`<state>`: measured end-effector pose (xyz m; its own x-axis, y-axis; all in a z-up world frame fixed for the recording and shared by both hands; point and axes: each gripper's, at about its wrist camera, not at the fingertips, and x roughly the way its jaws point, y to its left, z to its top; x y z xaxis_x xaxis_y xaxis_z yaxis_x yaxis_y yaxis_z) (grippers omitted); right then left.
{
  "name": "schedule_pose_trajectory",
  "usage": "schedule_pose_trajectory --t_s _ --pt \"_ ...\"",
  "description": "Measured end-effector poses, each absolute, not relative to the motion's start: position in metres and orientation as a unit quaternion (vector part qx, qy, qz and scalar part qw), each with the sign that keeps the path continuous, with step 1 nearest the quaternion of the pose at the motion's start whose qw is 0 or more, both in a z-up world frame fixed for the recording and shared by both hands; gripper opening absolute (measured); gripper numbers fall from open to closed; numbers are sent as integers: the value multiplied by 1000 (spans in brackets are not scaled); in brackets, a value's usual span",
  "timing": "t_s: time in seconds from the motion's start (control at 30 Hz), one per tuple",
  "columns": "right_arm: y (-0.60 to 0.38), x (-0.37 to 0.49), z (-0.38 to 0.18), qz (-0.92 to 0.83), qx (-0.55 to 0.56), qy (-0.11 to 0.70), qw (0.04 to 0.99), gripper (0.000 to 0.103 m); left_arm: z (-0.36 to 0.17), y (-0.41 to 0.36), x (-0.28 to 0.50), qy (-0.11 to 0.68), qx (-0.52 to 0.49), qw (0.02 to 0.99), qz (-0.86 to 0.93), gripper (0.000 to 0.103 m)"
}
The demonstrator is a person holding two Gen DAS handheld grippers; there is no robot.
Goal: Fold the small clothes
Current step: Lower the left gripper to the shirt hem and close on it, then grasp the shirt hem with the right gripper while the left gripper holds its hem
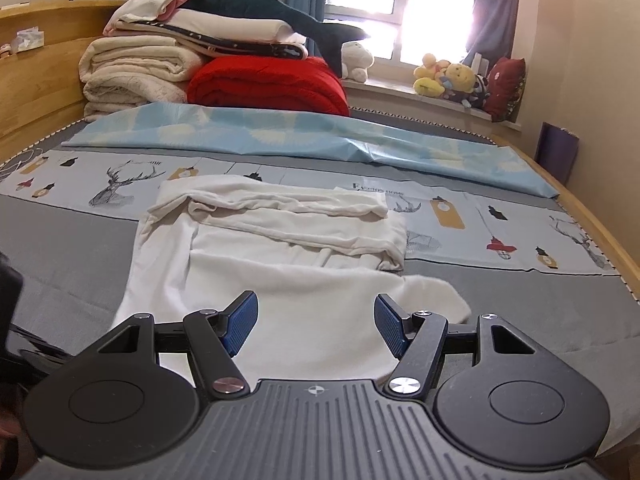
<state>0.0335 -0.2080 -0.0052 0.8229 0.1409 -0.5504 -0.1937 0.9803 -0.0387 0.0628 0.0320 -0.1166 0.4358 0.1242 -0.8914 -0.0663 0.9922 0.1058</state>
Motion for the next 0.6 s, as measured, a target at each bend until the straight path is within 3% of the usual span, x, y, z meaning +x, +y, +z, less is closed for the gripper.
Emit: schedule_pose_trajectory --t_s 0.17,0.37,0.53,0.6 --pt "-205 37 -9 90 -49 293 951 66 -114 71 62 523 60 838 147 3" --pt "-206 39 -12 81 -55 306 947 66 -103 101 60 521 10 839 156 7" --pt "-220 48 -17 54 -30 334 941 62 -96 100 52 507 -1 847 159 30" --pt "-227 51 -20 46 -14 344 938 58 -95 97 52 503 -7 850 157 30"
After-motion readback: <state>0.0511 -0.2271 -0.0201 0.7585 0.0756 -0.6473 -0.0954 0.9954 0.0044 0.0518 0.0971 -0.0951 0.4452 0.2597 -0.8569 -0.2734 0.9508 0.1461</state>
